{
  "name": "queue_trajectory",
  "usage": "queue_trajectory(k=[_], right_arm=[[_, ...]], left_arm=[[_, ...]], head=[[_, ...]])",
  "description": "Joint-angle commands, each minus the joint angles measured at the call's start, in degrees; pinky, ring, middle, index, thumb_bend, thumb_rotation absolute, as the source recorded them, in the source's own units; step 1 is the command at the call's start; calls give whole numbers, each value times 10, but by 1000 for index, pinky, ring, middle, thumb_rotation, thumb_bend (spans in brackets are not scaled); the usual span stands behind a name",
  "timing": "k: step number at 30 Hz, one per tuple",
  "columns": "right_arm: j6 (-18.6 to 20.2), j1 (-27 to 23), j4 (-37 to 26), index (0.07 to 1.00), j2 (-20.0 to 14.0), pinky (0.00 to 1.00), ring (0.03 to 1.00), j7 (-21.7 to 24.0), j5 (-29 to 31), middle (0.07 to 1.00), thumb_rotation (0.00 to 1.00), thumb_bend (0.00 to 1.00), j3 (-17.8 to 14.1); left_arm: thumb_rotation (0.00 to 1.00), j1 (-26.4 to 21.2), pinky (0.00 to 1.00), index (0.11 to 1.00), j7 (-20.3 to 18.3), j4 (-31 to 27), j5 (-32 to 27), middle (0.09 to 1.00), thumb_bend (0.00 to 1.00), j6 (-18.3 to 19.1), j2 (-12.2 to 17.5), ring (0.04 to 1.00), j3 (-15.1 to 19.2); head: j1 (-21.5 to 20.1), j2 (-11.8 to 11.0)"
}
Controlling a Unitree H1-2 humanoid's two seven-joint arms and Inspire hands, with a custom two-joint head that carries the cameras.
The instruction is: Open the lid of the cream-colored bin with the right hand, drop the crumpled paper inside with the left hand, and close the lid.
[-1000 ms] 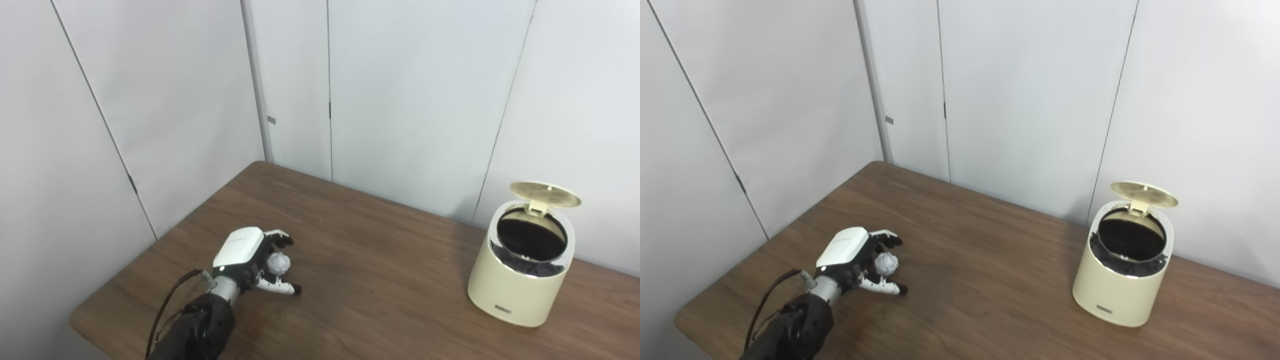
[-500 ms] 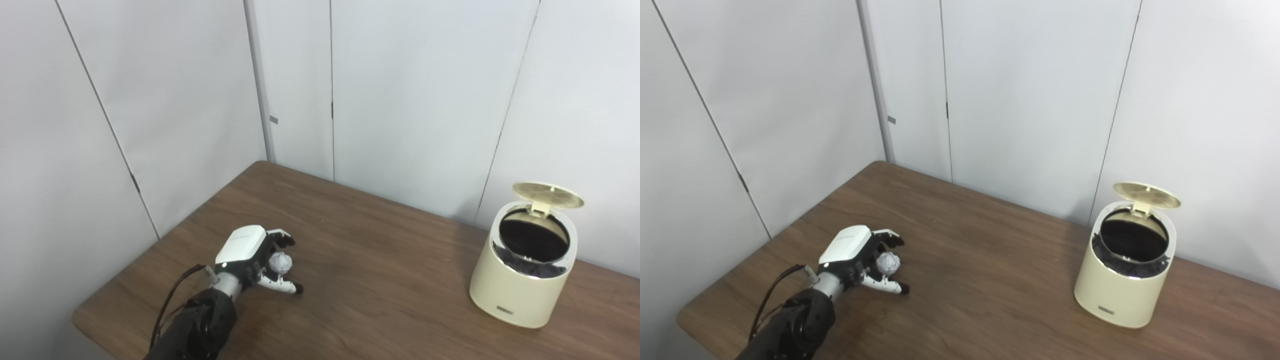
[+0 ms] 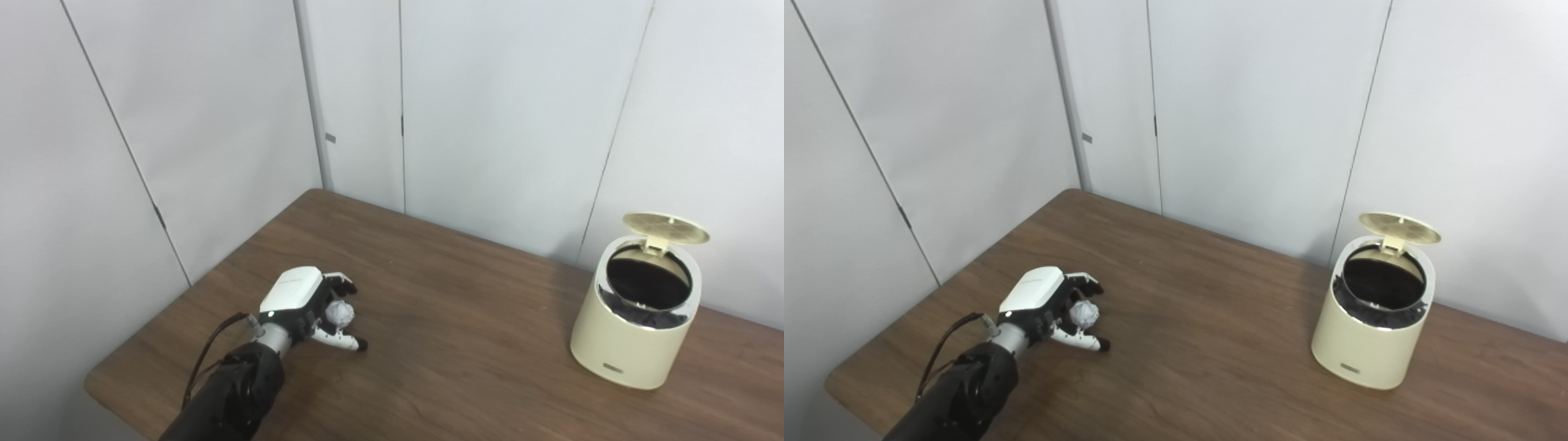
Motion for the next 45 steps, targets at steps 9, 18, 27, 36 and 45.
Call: queue_trajectory(k=[9, 18, 27, 36, 45], right_arm=[[-7, -13, -19, 758, -8, 438, 677, 3, 11, 733, 810, 1000, -9], [-3, -15, -18, 762, -8, 446, 680, 4, 13, 736, 810, 1000, -10], [7, -13, -25, 757, -9, 446, 676, 6, 16, 740, 818, 1000, -12], [11, -12, -30, 755, -6, 461, 678, 10, 28, 731, 799, 1000, -12], [7, -10, -28, 752, -7, 470, 681, 8, 24, 733, 811, 1000, -13]], left_arm=[[12, 21, 581, 689, -39, -2, 0, 684, 973, 34, 40, 652, 5], [0, 27, 570, 686, -48, 1, 4, 679, 971, 37, 52, 645, 7], [0, 33, 571, 687, -53, -4, 3, 686, 971, 39, 57, 645, 9], [0, 33, 560, 672, -42, 5, 2, 663, 936, 39, 49, 628, 10], [0, 28, 522, 626, -6, 23, -17, 597, 944, 23, 24, 573, 16]], head=[[0, 1], [0, -1], [0, 0], [-1, 1], [-4, 2]])
